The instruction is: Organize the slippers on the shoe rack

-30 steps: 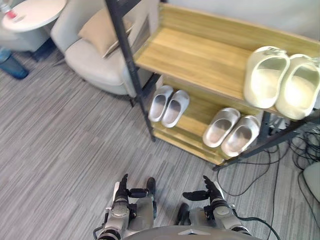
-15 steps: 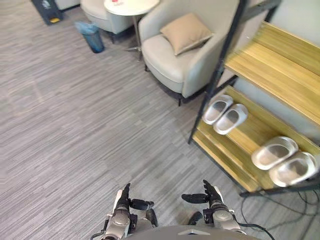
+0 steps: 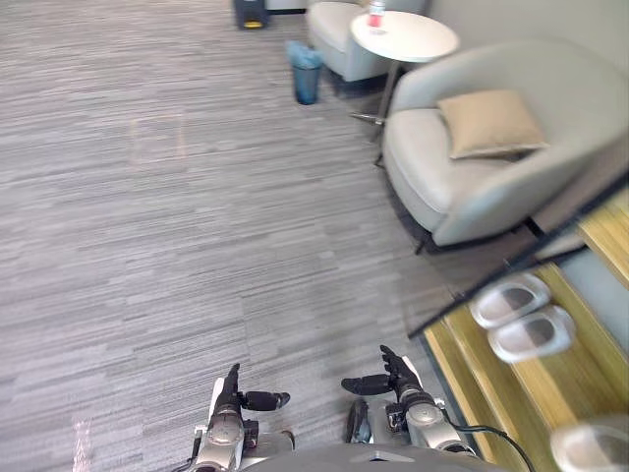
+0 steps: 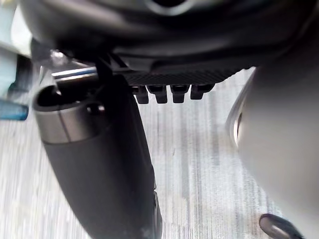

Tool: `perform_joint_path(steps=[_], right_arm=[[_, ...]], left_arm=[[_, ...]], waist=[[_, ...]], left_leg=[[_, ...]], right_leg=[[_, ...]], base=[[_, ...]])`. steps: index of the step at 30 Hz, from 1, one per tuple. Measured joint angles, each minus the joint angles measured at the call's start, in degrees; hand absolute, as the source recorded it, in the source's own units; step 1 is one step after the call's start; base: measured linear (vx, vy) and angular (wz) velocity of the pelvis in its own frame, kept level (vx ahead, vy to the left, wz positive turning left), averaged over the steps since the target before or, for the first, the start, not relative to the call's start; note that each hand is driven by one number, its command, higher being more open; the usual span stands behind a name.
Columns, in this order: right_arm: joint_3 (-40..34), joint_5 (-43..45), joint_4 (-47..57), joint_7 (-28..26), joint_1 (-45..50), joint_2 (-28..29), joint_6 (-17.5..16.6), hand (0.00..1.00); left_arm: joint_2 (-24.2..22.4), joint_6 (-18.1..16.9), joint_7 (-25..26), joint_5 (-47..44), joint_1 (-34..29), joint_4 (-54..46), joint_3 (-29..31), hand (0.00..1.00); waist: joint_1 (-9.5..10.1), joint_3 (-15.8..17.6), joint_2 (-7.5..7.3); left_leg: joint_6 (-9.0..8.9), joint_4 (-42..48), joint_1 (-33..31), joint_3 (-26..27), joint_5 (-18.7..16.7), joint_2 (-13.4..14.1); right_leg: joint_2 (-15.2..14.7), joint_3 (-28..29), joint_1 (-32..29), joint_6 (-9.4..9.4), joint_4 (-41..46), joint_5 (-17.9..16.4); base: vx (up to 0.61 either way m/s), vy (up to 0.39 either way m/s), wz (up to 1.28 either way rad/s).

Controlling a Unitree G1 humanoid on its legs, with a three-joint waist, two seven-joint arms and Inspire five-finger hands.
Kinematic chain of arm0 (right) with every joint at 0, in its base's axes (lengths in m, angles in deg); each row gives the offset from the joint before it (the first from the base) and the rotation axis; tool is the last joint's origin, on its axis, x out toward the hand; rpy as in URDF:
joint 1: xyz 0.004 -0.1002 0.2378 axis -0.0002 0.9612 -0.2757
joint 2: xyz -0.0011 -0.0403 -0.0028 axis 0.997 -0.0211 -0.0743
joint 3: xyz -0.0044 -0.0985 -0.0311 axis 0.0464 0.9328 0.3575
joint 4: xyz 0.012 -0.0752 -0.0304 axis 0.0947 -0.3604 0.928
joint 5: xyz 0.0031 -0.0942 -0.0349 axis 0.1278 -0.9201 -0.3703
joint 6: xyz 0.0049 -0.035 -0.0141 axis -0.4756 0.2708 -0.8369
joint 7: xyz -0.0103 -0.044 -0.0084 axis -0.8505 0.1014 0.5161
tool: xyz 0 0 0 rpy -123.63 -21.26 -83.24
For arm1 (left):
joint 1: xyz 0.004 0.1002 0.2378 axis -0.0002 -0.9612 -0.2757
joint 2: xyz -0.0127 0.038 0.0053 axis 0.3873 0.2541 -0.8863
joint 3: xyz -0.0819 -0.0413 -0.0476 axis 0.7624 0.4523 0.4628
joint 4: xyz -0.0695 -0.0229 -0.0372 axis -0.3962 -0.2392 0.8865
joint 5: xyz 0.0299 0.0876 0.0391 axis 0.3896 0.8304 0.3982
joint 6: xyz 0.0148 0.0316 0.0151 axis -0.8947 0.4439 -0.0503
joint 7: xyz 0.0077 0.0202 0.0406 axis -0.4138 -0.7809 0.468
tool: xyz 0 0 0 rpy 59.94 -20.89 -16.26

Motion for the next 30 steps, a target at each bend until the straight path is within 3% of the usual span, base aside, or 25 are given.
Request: perform_joint_path(steps=[1,2,3,4,5,8,9,12,13,14,15,16,18,19,20,21,22,23,24,26,27,28,29,30], right_arm=[[-0.09,-0.01,-0.06,-0.01,0.02,-0.23,0.07,1.0],[-0.57,0.02,-0.16,0.04,-0.64,-0.72,0.14,1.0],[-1.05,0.01,-0.56,0.03,-1.42,-1.1,0.2,1.0],[-0.95,0.03,-1.24,-0.09,-1.97,-0.96,0.8,1.0],[-0.41,0.04,-1.2,-0.08,-1.04,-0.65,1.41,1.0],[-0.14,0.04,-1.06,0.27,-1.52,-0.91,1.32,1.0],[-0.14,0.04,-1.06,0.3,-1.81,-0.98,1.33,1.0],[-0.14,0.03,-1.06,0.25,-2.86,-0.95,1.39,1.0],[-0.14,-0.02,-0.96,0.24,-2.01,-1.06,1.4,1.0],[-0.13,-0.02,-0.82,0.23,-1.33,-1.46,1.39,1.0],[-0.3,-0.06,-1.12,0.26,-0.99,-1.39,1.47,1.0],[-0.21,-0.06,-1.04,0.27,-0.61,-0.68,1.56,1.0],[-0.22,-0.05,-0.96,0.1,-1.47,0.68,1.4,1.0],[-0.21,-0.06,-0.92,0.02,-1.6,1.37,1.27,1.0],[-0.26,-0.05,-1.05,-0.12,-1.58,1.47,1.33,1.0],[-0.28,-0.05,-1.05,-0.13,-1.44,1.45,1.36,1.0],[-0.33,-0.06,-0.99,-0.13,-1.16,1.37,1.33,1.0],[-0.18,-0.06,-0.91,-0.24,-0.78,1.33,1.33,1.0],[0.03,-0.1,-0.89,-0.45,-0.46,1.4,1.38,1.0],[0.72,-0.26,-0.16,-0.83,-0.58,1.07,1.75,1.0],[1.03,-0.39,0.81,-1.03,-0.67,0.78,1.52,1.0],[1.44,-0.59,2.12,-1.08,-0.7,0.62,0.82,1.0],[1.55,-0.59,2.64,-1.1,-0.71,0.63,0.48,1.0],[1.92,-0.55,3.25,-1.13,-0.77,0.64,-0.3,1.0]], left_arm=[[-0.44,-0.13,0.05,0.04,-0.1,0.22,0.04,1.0],[-1.38,-0.18,0.11,0.07,-0.18,0.37,0.11,1.0],[-2.18,-0.1,-0.39,0.12,0.14,0.25,1.43,1.0],[-1.94,-0.13,-0.8,-0.03,0.46,0.02,2.69,1.0],[-1.79,-0.16,-0.31,-0.49,0.08,-1.5,4.76,1.0],[-1.52,-0.65,-0.16,-0.36,0.22,-2.46,4.72,1.0],[-1.51,-0.64,-0.19,-0.32,0.42,-2.46,4.72,1.0],[-0.61,-0.64,-0.28,0.06,1.89,-3.21,5.64,1.0],[-0.31,-0.69,-0.18,0.07,1.95,-4.17,5.61,1.0],[-0.7,-0.78,-0.13,0.07,1.52,-4.42,5.57,1.0],[-0.85,-0.86,-0.4,-0.25,1.49,-4.69,5.72,1.0],[-0.15,-0.98,-0.2,0.1,2.09,-4.67,5.64,1.0],[0.44,-0.75,-0.11,0.08,2.63,-3.72,5.63,1.0],[0.19,-0.4,-0.13,-0.18,2.49,-3.07,5.65,1.0],[-0.14,-0.41,-0.26,0.05,2.2,-2.51,5.63,1.0],[-0.42,-0.41,-0.27,0.09,2.12,-2.27,5.55,1.0],[-0.6,-0.38,-0.45,0.09,1.88,-2.01,5.29,1.0],[-0.3,-0.35,-0.65,0.23,1.49,-1.86,3.73,1.0],[0.03,-0.25,-0.65,0.6,1.28,-1.75,2.65,1.0],[0.35,0.17,-0.31,0.95,1.04,-1.03,2.1,1.0],[0.26,0.31,-0.21,1.22,1.16,-0.83,2.1,1.0],[0.12,0.35,-0.26,1.39,1.1,-0.72,2.02,1.0],[0.01,0.37,-0.32,1.43,1.08,-0.62,1.93,1.0],[-0.18,0.4,-0.46,1.64,1.19,-0.44,1.7,1.0]], waist=[[0.13,-0.59,1.1],[-0.02,-0.74,2.43],[-0.09,-0.45,3.38],[0.06,0.42,2.33],[0.54,0.91,1.45],[1.23,0.85,0.98],[1.23,0.98,0.91],[1.45,2.52,-0.55],[1.49,2.74,-0.94],[1.5,2.35,-0.19],[1.98,2.11,-0.96],[1.93,1.66,-2.36],[1.97,1.65,-2.66],[1.98,1.64,-2.71],[2.04,1.31,-2.04],[2.07,1.21,-1.64],[2.0,1.19,-1.13],[1.75,1.28,-1.11],[1.18,1.64,-1.24],[0.04,2.26,-0.74],[-0.31,2.74,-0.63],[-0.71,2.87,-0.7],[-0.97,2.89,-0.69],[-1.64,2.9,-0.72]], left_leg=[[-0.58,0.32,-0.23,-0.34,-0.26,0.55],[-2.74,1.69,-1.53,-0.28,-0.69,1.86],[-7.32,6.82,-4.53,2.13,-0.34,2.65],[-9.97,13.74,-7.05,7.1,0.76,3.38],[-8.85,23.54,-8.91,18.08,0.08,7.23],[-4.8,31.15,-13.65,30.75,-3.06,13.12],[-4.76,31.13,-14.4,31.56,-3.46,13.34],[-1.74,25.0,-19.92,37.58,-3.7,13.08],[2.09,16.55,-21.67,41.4,1.98,11.7],[4.29,12.14,-22.56,42.81,8.17,11.77],[5.4,13.41,-23.05,42.88,8.7,11.58],[6.2,13.14,-23.27,42.53,8.14,9.82],[5.96,11.94,-22.48,41.16,6.74,8.15],[6.09,11.84,-20.82,40.88,5.5,6.79],[5.22,12.27,-18.55,40.57,2.68,5.91],[4.88,12.15,-17.73,40.05,2.1,5.85],[4.7,11.36,-15.94,39.41,1.27,5.56],[4.38,8.89,-12.13,38.78,0.51,4.68],[4.77,7.6,-9.12,37.71,-0.38,3.95],[4.25,5.18,-4.14,36.23,-1.38,3.9],[3.91,3.68,-1.28,35.54,-1.74,3.98],[3.26,2.2,1.48,34.44,-2.17,4.28],[2.9,1.51,2.41,33.73,-2.36,4.5],[1.92,0.09,4.01,31.86,-2.79,4.82]], right_leg=[[0.42,-0.81,0.33,-0.31,-0.25,-0.49],[0.87,-3.31,1.1,-0.71,-1.15,-1.06],[1.4,-5.19,3.43,-0.96,-3.67,-1.1],[1.71,-6.65,7.61,-1.21,-7.53,-0.99],[2.98,-7.55,13.88,-1.81,-12.5,-0.61],[4.46,-7.83,19.23,-1.81,-17.13,-0.62],[4.46,-7.75,19.48,-1.81,-17.44,-0.62],[2.72,-8.9,22.69,-1.55,-18.33,-0.67],[1.72,-11.54,24.7,1.43,-17.35,-1.19],[2.07,-12.66,25.16,2.94,-16.21,-1.86],[1.34,-12.86,25.56,4.61,-15.04,-3.08],[-0.37,-13.65,25.09,4.9,-13.8,-3.57],[-0.47,-13.78,24.76,4.89,-16.1,-3.9],[-0.38,-13.68,25.88,5.37,-18.49,0.29],[-1.75,-14.91,26.46,6.25,-13.78,0.85],[-2.32,-14.91,26.11,6.28,-10.93,0.87],[-4.22,-14.88,24.35,6.69,-3.78,1.16],[-8.77,-12.72,18.85,4.33,13.02,3.95],[-9.84,-9.02,14.15,2.28,23.68,3.32],[-6.63,-4.39,7.07,1.74,30.11,-1.34],[-4.6,-3.85,3.74,0.39,29.25,-3.57],[-1.99,-3.76,-0.57,-0.84,24.57,-4.72],[-0.62,-3.5,-2.08,-0.89,20.85,-4.74],[1.92,-2.14,-4.38,0.39,10.22,-3.43]], base=[[0.44,-0.259,1.27],[0.43,-0.216,0.94],[0.6,-0.304,1.07],[0.5,-0.272,0.9],[0.41,-0.234,0.5],[0.32,-0.093,0.1],[0.44,-0.017,-0.05],[0.34,0.058,0.18],[0.47,0.138,0.55],[0.41,0.133,0.53],[0.47,0.143,0.52],[0.46,0.148,0.55],[0.39,0.153,0.47],[0.31,0.146,0.39],[0.2,0.096,0.34],[0.31,0.157,0.27],[0.29,0.146,0.21],[0.42,0.189,0.35],[0.42,0.116,0.43],[0.4,0.028,0.41],[0.38,-0.011,0.43],[0.39,-0.055,0.45],[0.5,-0.108,0.7],[0.44,-0.13,0.66]])
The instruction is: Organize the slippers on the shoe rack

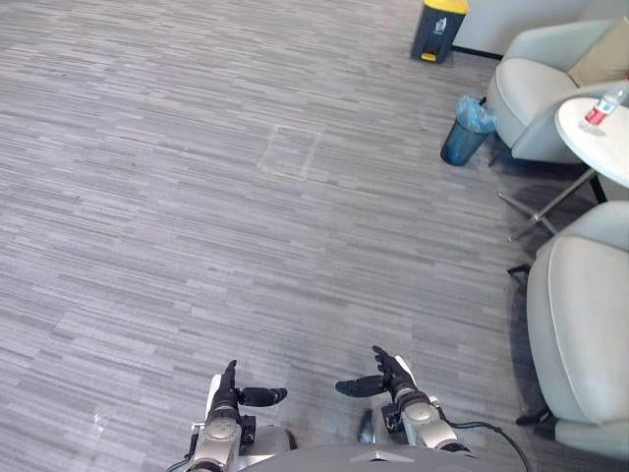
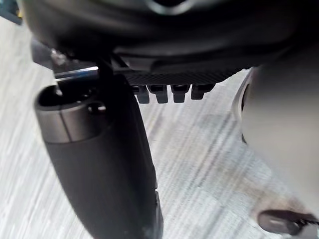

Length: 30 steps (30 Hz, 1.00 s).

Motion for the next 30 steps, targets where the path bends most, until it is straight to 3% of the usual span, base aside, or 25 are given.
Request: perform_joint_path(steps=[1,2,3,4,5,6,8,9,10,11,12,14,15,16,17,18,19,20,22,23,24,26,27,28,30], right_arm=[[0.04,-0.01,0.22,-0.01,0.01,0.04,-0.17,1.0],[0.06,-0.01,0.27,0.0,0.03,0.01,-0.37,1.0],[-0.08,-0.01,-0.34,-0.02,-0.37,-0.55,0.0,1.0],[-0.25,-0.03,-0.63,0.0,-1.04,-0.37,0.44,1.0],[-1.24,-0.01,-0.91,0.12,-1.53,-0.65,1.13,1.0],[-1.32,-0.02,-0.85,0.18,-1.52,-0.75,1.07,1.0],[-1.37,-0.02,-0.64,0.19,-0.87,-1.08,1.88,1.0],[-1.05,0.08,0.91,0.22,0.43,-1.13,2.35,1.0],[-0.92,0.08,1.08,0.31,0.68,-0.93,2.4,1.0],[-0.66,0.2,1.04,0.7,0.87,0.35,2.76,1.0],[-0.66,0.36,0.85,0.76,0.87,0.81,2.76,1.0],[-0.64,0.54,0.69,0.81,0.56,1.56,2.73,1.0],[-0.71,0.54,0.57,1.02,-0.29,1.57,2.73,1.0],[-0.76,0.53,-0.05,1.24,-0.92,1.58,2.74,1.0],[-0.76,0.52,-0.21,1.27,-0.96,1.51,2.73,1.0],[-0.77,0.52,-0.69,1.29,-0.94,1.42,2.67,1.0],[-0.65,0.5,-1.73,1.28,-0.79,1.67,2.76,1.0],[-0.71,0.5,-2.09,1.02,-0.78,1.97,2.69,1.0],[-0.73,0.48,-2.9,0.97,-1.15,2.19,2.7,1.0],[-0.98,0.47,-2.71,0.99,-1.32,2.12,2.55,1.0],[-1.02,0.46,-2.86,0.99,-1.27,2.01,2.57,1.0],[-1.16,0.36,-3.17,0.97,-1.33,1.33,2.6,1.0],[-1.13,0.27,-3.2,0.87,-1.26,1.52,2.6,1.0],[-1.07,0.27,-3.32,0.74,-1.12,1.72,2.72,1.0],[-0.66,0.3,-3.22,0.49,-1.08,1.56,2.69,1.0]], left_arm=[[-0.07,0.0,-0.13,0.16,0.02,0.02,-0.07,1.0],[-0.41,0.05,-0.51,0.66,0.09,0.46,-0.1,1.0],[-1.18,0.22,-0.52,0.73,0.44,1.28,0.01,1.0],[-1.38,0.06,-0.62,0.8,0.1,1.24,-0.06,1.0],[-1.74,0.08,-1.07,1.29,0.53,1.21,-0.59,1.0],[-1.82,0.08,-1.06,1.37,0.52,1.18,-0.65,1.0],[-2.56,-0.1,-1.08,1.76,0.45,0.85,-0.06,1.0],[-3.23,-0.08,-1.01,1.66,0.21,-1.33,2.62,1.0],[-3.47,-0.11,-0.93,1.66,-0.24,-2.51,3.34,1.0],[-3.32,-0.12,-0.75,1.65,-1.09,-4.15,4.92,1.0],[-2.96,-0.13,-0.7,1.6,-1.13,-4.24,4.97,1.0],[-2.23,-0.25,-0.61,1.45,-1.14,-4.63,5.3,1.0],[-2.21,-0.32,-0.42,1.43,-0.89,-5.14,5.28,1.0],[-1.95,-0.36,-0.48,1.42,-0.39,-5.45,5.06,1.0],[-1.96,-0.4,-0.47,1.42,-0.38,-5.56,4.99,1.0],[-1.98,-0.6,-0.61,1.08,-0.39,-5.74,4.93,1.0],[-1.37,-0.99,-0.51,0.87,-0.25,-5.68,4.67,1.0],[-0.81,-1.48,-0.14,0.82,0.69,-5.36,4.12,1.0],[-0.54,-1.31,-0.09,0.66,1.07,-4.26,3.58,1.0],[-0.09,-0.52,-0.44,-0.13,1.17,-2.7,2.72,1.0],[-0.34,-0.18,-0.46,-0.03,1.09,-2.41,2.48,1.0],[-0.58,-0.15,-0.46,-0.02,0.05,-2.48,1.76,1.0],[0.03,-0.11,-0.48,0.04,-0.2,-2.25,0.18,1.0],[0.53,-0.06,-0.47,0.28,-0.38,-1.7,-0.59,1.0],[0.35,0.27,-0.35,0.31,-0.68,-1.4,-0.72,1.0]], waist=[[-0.15,-0.03,-0.11],[-0.81,0.0,0.09],[-0.64,-0.32,1.86],[0.11,-0.41,2.33],[0.22,-0.2,2.5],[0.17,-0.16,2.58],[-0.39,-0.53,2.75],[0.31,-0.26,3.83],[0.8,-0.36,4.22],[1.82,-0.32,4.11],[1.94,-0.3,3.77],[2.3,-0.37,2.57],[2.71,-0.15,2.21],[2.87,0.17,1.78],[2.93,0.18,1.78],[3.32,0.09,1.9],[3.54,-0.21,-0.12],[3.05,-0.53,-0.87],[3.63,-0.54,-0.86],[3.48,-0.85,-0.9],[3.47,-1.15,-0.14],[3.61,-1.14,0.12],[3.25,-0.93,-0.27],[2.58,-0.82,-0.14],[1.36,-0.28,0.94]], left_leg=[[-0.61,-0.73,0.6,-0.81,-0.22,-0.07],[-2.4,-2.08,2.66,-3.37,-1.08,0.07],[-2.83,-3.25,4.22,-5.18,-1.32,1.43],[-2.93,-3.52,4.18,-5.68,-0.57,1.69],[-3.47,-2.14,4.01,-8.84,0.56,1.14],[-3.48,-1.67,4.07,-9.5,0.65,1.11],[-5.96,13.95,-0.66,-13.88,2.12,2.26],[-9.93,34.83,-9.73,-13.41,5.93,6.91],[-9.85,41.21,-12.37,-11.87,5.85,8.92],[-8.26,50.43,-16.97,-7.36,4.79,13.1],[-7.72,50.77,-17.86,-6.24,4.27,13.44],[-6.46,46.03,-20.6,-1.97,1.43,13.2],[-5.07,37.95,-23.65,-0.43,-0.07,12.04],[-4.21,25.72,-25.9,-1.07,1.56,9.49],[-3.93,21.24,-26.24,-1.64,3.35,8.47],[-2.38,17.07,-26.28,-2.74,10.87,6.91],[-1.96,15.87,-24.34,-3.11,10.41,4.7],[-1.21,14.34,-24.08,-4.58,10.17,3.35],[-0.38,14.64,-23.6,-5.17,9.49,2.71],[-0.32,15.26,-21.88,-5.18,6.71,0.94],[-0.64,14.67,-20.42,-5.04,4.77,0.89],[-0.51,11.34,-14.86,-3.64,2.45,-0.04],[-0.09,9.15,-11.04,-2.97,1.9,-1.2],[-0.01,7.46,-7.84,-2.83,1.24,-1.47],[-0.34,3.04,-2.1,-2.97,1.2,-0.9]], right_leg=[[0.78,1.16,-0.49,0.91,-5.49,1.28],[2.0,3.48,-0.13,0.69,-13.46,11.01],[3.74,2.57,1.76,-2.12,-13.97,10.88],[3.73,2.8,1.33,-2.42,-12.65,9.67],[2.2,3.93,-0.37,-2.9,-6.18,5.4],[1.92,3.91,-0.41,-2.91,-5.08,4.7],[0.91,1.97,5.36,-2.19,-5.76,-0.48],[3.03,0.47,11.34,-2.31,-11.56,-1.29],[4.02,0.58,13.12,-2.53,-13.06,-1.36],[5.45,0.99,18.54,-2.82,-16.99,-1.53],[5.44,1.08,20.23,-2.82,-18.29,-1.53],[4.7,2.45,24.19,-2.68,-21.43,-1.45],[3.66,3.24,26.46,-2.53,-22.95,-1.38],[2.09,3.27,28.31,-2.04,-23.43,-1.36],[1.83,3.35,28.93,-1.35,-23.44,-1.44],[1.57,3.51,30.07,-0.06,-23.4,-1.68],[-0.48,3.57,30.77,1.1,-23.77,-1.61],[-0.5,3.87,30.79,1.62,-25.06,-0.7],[-0.26,4.01,30.63,1.83,-27.38,0.31],[-1.91,4.25,29.76,3.5,-23.25,3.9],[-2.11,5.59,28.85,3.99,-19.54,3.6],[-5.32,7.59,22.1,5.43,-0.07,4.94],[-8.0,7.64,17.31,5.3,11.61,8.71],[-8.73,7.46,13.68,3.16,19.3,6.42],[-7.44,5.12,7.97,0.55,23.18,1.73]], base=[[0.5,-0.169,1.0],[0.59,-0.195,0.89],[0.61,-0.178,0.73],[0.62,-0.202,0.54],[0.58,-0.205,0.35],[0.68,-0.257,0.87],[0.54,-0.193,0.97],[0.48,-0.178,0.53],[0.57,-0.162,0.16],[0.46,-0.088,-0.19],[0.46,-0.043,-0.21],[0.5,0.043,-0.27],[0.53,0.17,-0.38],[0.44,0.19,-0.3],[0.46,0.215,-0.16],[0.29,0.132,-0.04],[0.48,0.178,0.38],[0.4,0.185,0.6],[0.36,0.19,0.46],[0.3,0.149,0.18],[0.39,0.166,0.09],[0.37,0.121,-0.24],[0.41,0.073,-0.25],[0.43,0.067,-0.14],[0.46,0.006,-0.01]])
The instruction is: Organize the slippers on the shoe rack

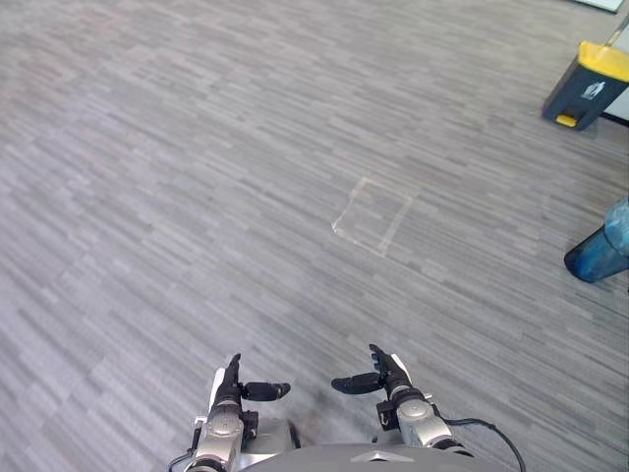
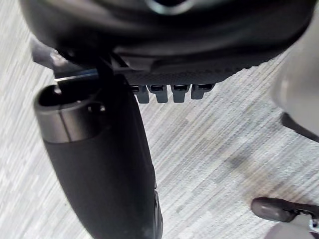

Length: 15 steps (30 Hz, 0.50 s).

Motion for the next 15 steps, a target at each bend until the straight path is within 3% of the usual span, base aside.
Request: perform_joint_path(steps=[1,2,4,5,6,7,8,10,11,14,15], right_arm=[[0.32,0.01,0.89,-0.05,-0.44,-0.42,-0.6,1.0],[0.43,0.08,1.28,-0.05,-0.64,-0.52,-0.73,1.0],[0.83,0.18,2.4,-0.13,-1.26,-0.88,-1.32,1.0],[0.94,0.18,2.53,-0.11,-1.26,-0.96,-1.39,1.0],[1.47,0.23,2.28,-0.13,-0.8,-1.28,-1.37,1.0],[1.61,0.12,1.34,-0.22,-1.75,-1.98,-1.07,1.0],[1.53,0.12,0.92,-0.17,-2.51,-2.02,-0.79,1.0],[1.09,-0.06,0.35,-0.01,-3.05,-1.97,-0.35,1.0],[1.03,-0.37,0.36,-0.03,-2.64,-2.04,-0.29,1.0],[1.25,-0.86,1.98,-0.38,0.03,-2.02,0.53,1.0],[1.25,-0.85,3.09,-0.44,1.24,-1.7,0.71,1.0]], left_arm=[[-0.16,0.07,-0.03,-0.08,-0.03,0.16,0.02,1.0],[-0.16,0.08,-0.06,-0.11,0.03,0.28,0.02,1.0],[-0.2,0.11,-0.16,-0.22,0.06,0.77,-0.04,1.0],[-0.22,0.12,-0.24,-0.23,-0.02,0.9,-0.14,1.0],[-0.07,0.15,-0.29,-0.37,-0.45,1.05,-0.32,1.0],[-1.32,0.06,-0.28,-0.22,0.08,2.0,-0.44,1.0],[-1.54,-0.07,-0.64,-0.2,0.43,2.18,-0.47,1.0],[-2.58,-0.04,-0.85,0.19,0.77,2.19,-0.59,1.0],[-2.82,-0.08,-0.92,0.38,0.76,2.16,-0.64,1.0],[-3.83,-0.04,-1.2,0.4,1.07,1.65,2.79,1.0],[-4.31,-0.03,-1.23,0.39,0.55,0.03,4.21,1.0]], waist=[[-0.33,0.46,0.79],[-0.49,0.58,0.97],[-1.1,0.64,0.94],[-1.23,0.62,0.64],[-1.68,0.28,-0.34],[-1.52,0.39,1.7],[-1.15,0.54,1.98],[-1.31,0.43,2.31],[-1.47,0.11,2.58],[-1.16,0.02,3.45],[-1.02,-0.07,4.01]], left_leg=[[-0.25,-2.33,3.41,0.11,0.14,1.75],[-0.25,-2.7,4.12,0.07,0.14,2.3],[-0.27,-4.47,6.93,-0.22,0.14,4.32],[-0.29,-5.3,8.01,-0.41,0.13,4.37],[-1.76,-6.94,10.21,-1.18,-0.08,3.59],[-2.1,-7.95,11.79,-2.48,0.08,5.43],[-2.01,-8.01,11.8,-3.13,0.89,5.43],[-6.04,-3.64,11.71,-6.09,5.41,5.69],[-7.48,0.75,10.28,-7.65,6.68,6.23],[-13.3,27.1,0.0,-11.59,17.09,9.34],[-13.68,40.16,-6.39,-9.69,13.85,12.11]], right_leg=[[2.73,-2.67,-4.34,-1.51,-4.7,-2.78],[3.62,-3.41,-5.56,-1.84,-7.02,-3.08],[6.7,-4.41,-10.1,-0.11,-24.76,-0.92],[7.1,-4.24,-10.27,0.64,-32.05,1.94],[7.42,-4.02,-9.19,1.06,-40.87,13.57],[9.26,-4.3,-8.48,-2.79,-39.78,14.92],[9.46,-3.93,-9.03,-3.33,-38.24,13.61],[9.19,-3.23,-9.85,-4.48,-31.52,7.28],[9.67,-3.7,-8.4,-4.39,-31.86,5.77],[11.44,-4.05,0.98,-4.36,-39.06,3.76],[12.82,-4.08,5.51,-4.98,-42.36,3.24]], base=[[0.48,-0.033,0.07],[0.58,-0.108,0.2],[0.55,-0.16,0.3],[0.43,-0.154,0.38],[0.58,-0.218,0.32],[0.7,-0.257,0.15],[0.59,-0.22,-0.2],[0.55,-0.21,-0.19],[0.63,-0.252,0.04],[0.46,-0.127,0.05],[0.44,-0.055,-0.03]])
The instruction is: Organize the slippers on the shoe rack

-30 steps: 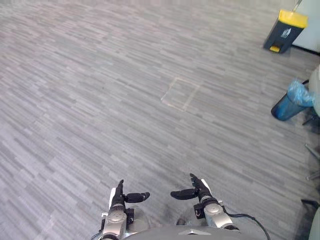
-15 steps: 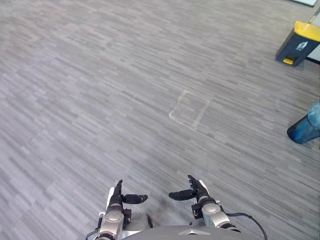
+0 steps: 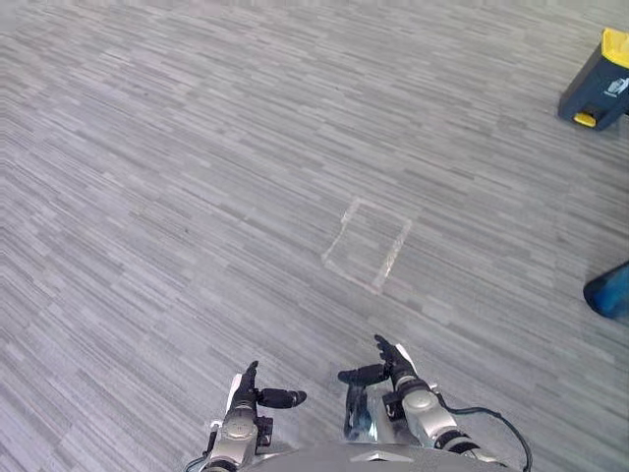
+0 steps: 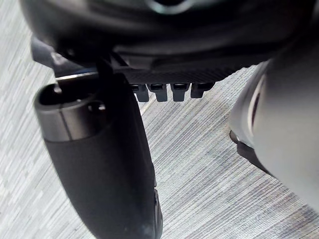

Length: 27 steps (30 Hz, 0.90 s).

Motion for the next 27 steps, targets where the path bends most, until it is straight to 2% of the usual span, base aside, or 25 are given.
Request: perform_joint_path(steps=[1,2,3,4,5,6,7,8,9,10,11,12,14,15,16,17,18,19,20,21,23,24,25,26,27], right_arm=[[-0.03,0.01,0.08,0.0,0.26,0.53,0.3,1.0],[-0.15,0.06,0.06,0.02,0.61,1.32,0.56,1.0],[-0.23,0.07,0.01,0.04,0.54,1.67,0.51,1.0],[-0.23,0.09,-0.03,0.07,0.35,1.72,0.48,1.0],[-0.61,0.12,-0.22,0.09,-0.38,1.81,0.49,1.0],[-1.89,0.12,-0.24,0.18,-0.7,2.15,0.47,1.0],[-2.44,0.11,-0.24,0.32,-0.68,2.19,0.42,1.0],[-2.93,0.11,-0.35,0.57,-0.21,1.92,0.25,1.0],[-2.88,0.11,-1.59,0.76,0.14,1.66,0.06,1.0],[-2.83,0.08,-2.61,0.74,0.24,2.1,0.19,1.0],[-2.85,0.07,-3.04,0.7,0.21,2.18,0.25,1.0],[-2.83,0.04,-3.37,0.63,0.23,2.34,0.42,1.0],[-2.82,0.0,-3.94,0.6,-0.04,2.17,0.43,1.0],[-2.75,0.0,-4.37,0.59,-0.17,1.99,0.52,1.0],[-2.23,-0.01,-4.33,0.41,-0.15,1.95,0.47,1.0],[-2.14,-0.01,-4.31,0.3,-0.24,1.99,0.55,1.0],[-1.18,-0.02,-4.3,-0.19,-0.83,1.99,0.24,1.0],[-0.67,-0.07,-4.32,-0.37,-1.11,2.0,0.2,1.0],[0.06,-0.1,-4.3,-0.45,-1.51,1.93,0.05,1.0],[0.53,-0.17,-4.18,-0.52,-2.18,1.82,-0.38,1.0],[0.56,-0.2,-4.21,-0.65,-2.94,1.83,-0.57,1.0],[0.56,-0.2,-4.29,-0.69,-3.28,1.83,-0.64,1.0],[1.02,-0.21,-4.33,-0.71,-3.28,1.85,-0.64,1.0],[1.8,-1.02,-4.39,-0.85,-2.87,1.85,-0.76,1.0],[2.43,-1.43,-4.35,-1.0,-2.76,1.28,-1.2,1.0]], left_arm=[[0.19,-0.04,-0.01,0.0,-0.41,-1.12,0.73,1.0],[0.87,-0.05,-0.02,-0.03,-0.62,-2.07,1.06,1.0],[1.24,-0.1,0.0,-0.04,-0.55,-2.72,1.3,1.0],[1.36,-0.13,0.04,-0.04,-0.47,-2.82,1.32,1.0],[1.62,-0.29,0.0,-0.02,-0.36,-3.05,1.3,1.0],[1.98,-0.37,-0.03,-0.01,-0.1,-3.05,1.24,1.0],[2.05,-0.43,-0.01,-0.07,0.01,-3.04,1.16,1.0],[1.89,-0.5,0.2,-0.23,-0.02,-3.0,1.1,1.0],[2.08,-0.6,0.44,-0.22,0.27,-2.44,0.92,1.0],[2.65,-0.63,0.79,-0.22,1.13,-1.72,0.81,1.0],[2.75,-0.59,0.7,-0.2,1.44,-1.43,0.54,1.0],[3.23,-0.37,0.16,-0.27,1.6,-0.64,0.45,1.0],[3.17,-0.13,0.21,-0.34,1.65,-0.08,0.54,1.0],[3.16,0.11,0.17,-0.34,1.43,-0.06,0.49,1.0],[3.21,0.12,0.08,-0.42,0.47,0.03,0.11,1.0],[3.33,0.12,0.12,-0.4,0.34,0.08,0.02,1.0],[4.2,0.11,0.5,-0.32,0.17,1.08,-1.06,1.0],[4.49,0.09,0.52,-0.31,0.13,1.47,-1.26,1.0],[4.56,0.06,0.58,-0.28,0.13,2.08,-1.29,1.0],[4.23,0.24,0.62,-0.71,-0.15,2.21,-1.19,1.0],[4.04,0.29,0.48,-0.71,-0.17,2.22,-1.24,1.0],[3.91,0.37,0.43,-0.73,-0.19,2.23,-1.23,1.0],[3.9,0.43,0.38,-0.76,-0.32,2.19,-1.22,1.0],[4.14,0.55,0.28,-0.73,-0.47,2.26,-1.26,1.0],[3.87,0.76,0.05,-0.47,-0.04,2.87,-1.22,1.0]], waist=[[0.2,0.06,-0.19],[0.63,-0.12,-1.19],[1.36,-0.25,-1.99],[1.59,-0.32,-2.19],[1.95,-0.03,-2.71],[2.01,0.36,-3.25],[2.03,0.52,-3.42],[2.14,0.44,-3.16],[2.79,0.25,-3.98],[2.52,-0.2,-5.51],[2.63,-0.26,-5.6],[2.7,-0.3,-5.43],[2.66,-0.31,-5.09],[3.03,-0.21,-5.04],[3.0,0.15,-4.56],[2.9,0.14,-4.57],[2.28,0.16,-4.38],[1.77,0.11,-4.34],[1.2,0.06,-4.07],[1.23,0.02,-3.5],[1.22,0.23,-3.03],[1.22,0.37,-2.81],[1.27,0.22,-3.13],[1.25,-0.26,-4.1],[0.97,-0.25,-3.52]], left_leg=[[1.13,4.69,-2.78,1.55,-2.28,1.16],[3.79,6.51,-6.45,4.68,-6.02,1.72],[5.78,3.09,-9.39,7.63,-9.47,1.56],[6.39,0.35,-10.31,8.49,-10.7,1.23],[7.11,-10.02,-12.52,8.95,-12.26,-0.78],[7.7,-22.18,-13.85,7.6,-11.4,-3.92],[8.26,-28.92,-14.37,5.84,-9.45,-5.84],[8.44,-36.15,-14.37,3.15,-2.98,-7.53],[9.97,-37.54,-12.84,3.01,1.93,-9.14],[10.67,-37.17,-12.78,3.14,0.47,-10.59],[11.02,-35.72,-13.14,3.21,-0.81,-10.54],[11.79,-31.56,-13.46,3.44,-4.97,-10.51],[12.22,-30.94,-11.69,4.75,-7.5,-10.3],[12.26,-32.45,-8.67,6.66,-8.67,-10.07],[12.91,-35.36,-2.53,10.21,-9.81,-10.53],[12.95,-35.6,-1.66,10.72,-10.16,-10.55],[13.39,-36.91,2.69,12.51,-11.19,-10.45],[13.46,-37.99,4.32,12.9,-11.32,-10.4],[13.45,-39.68,6.01,13.3,-11.32,-10.11],[13.4,-41.98,7.87,14.63,-11.29,-9.31],[12.81,-43.99,9.53,15.81,-11.25,-8.67],[12.1,-45.32,10.74,16.28,-11.29,-8.25],[10.9,-46.4,11.91,16.77,-11.35,-8.61],[9.61,-46.9,12.86,16.3,-12.06,-9.77],[8.28,-46.92,14.3,15.38,-12.89,-9.13]], right_leg=[[0.38,0.08,2.61,-0.03,-1.66,-0.24],[0.33,0.8,6.23,0.42,-4.1,-0.39],[-0.1,2.01,8.87,0.84,-5.88,-0.13],[-0.28,2.65,9.7,0.93,-6.48,-0.08],[-1.34,3.58,11.29,1.06,-7.28,-0.07],[-3.11,4.62,12.59,2.22,-7.56,-0.57],[-4.17,5.13,13.54,3.34,-7.64,-1.24],[-4.87,5.9,14.71,5.31,-7.91,-2.44],[-6.17,7.56,16.09,7.01,-8.61,-3.55],[-7.26,8.04,16.12,6.77,-9.59,-2.11],[-7.37,8.05,16.25,7.03,-9.42,-1.31],[-7.72,9.34,16.12,7.6,-7.08,-0.71],[-8.36,10.92,14.53,7.74,-1.4,-0.8],[-9.41,11.91,11.79,8.19,6.31,-0.8],[-12.35,11.34,5.39,10.41,22.88,0.15],[-12.63,10.89,4.52,10.16,25.03,-0.01],[-14.09,6.46,0.3,7.69,33.26,-1.96],[-14.24,4.03,-1.32,6.19,34.55,-2.95],[-14.02,0.31,-3.64,4.71,34.08,-4.34],[-13.44,-5.16,-7.28,3.77,28.99,-5.53],[-12.84,-10.29,-9.81,3.73,20.35,-5.3],[-12.27,-13.43,-10.5,3.92,13.32,-3.56],[-10.79,-14.88,-10.32,3.94,4.69,0.79],[-9.72,-13.34,-10.09,2.04,-1.36,8.35],[-8.41,-11.46,-9.52,-0.38,-1.03,12.46]], base=[[0.43,-0.043,-0.12],[0.34,-0.016,-0.31],[0.43,-0.006,-0.41],[0.52,0.082,-0.57],[0.49,0.18,-0.57],[0.49,0.225,-0.56],[0.41,0.261,-0.49],[0.35,0.222,-0.48],[0.51,0.307,-0.3],[0.41,0.235,-0.14],[0.46,0.273,-0.07],[0.27,0.181,-0.2],[0.26,0.187,-0.4],[0.37,0.269,-0.99],[0.37,0.261,-0.93],[0.37,0.223,-0.96],[0.25,0.114,-0.46],[0.31,0.091,-0.41],[0.32,0.047,-0.23],[0.4,0.03,-0.26],[0.37,-0.009,-0.22],[0.33,-0.048,-0.14],[0.42,-0.09,-0.14],[0.43,-0.143,-0.04],[0.51,-0.181,-0.13]])
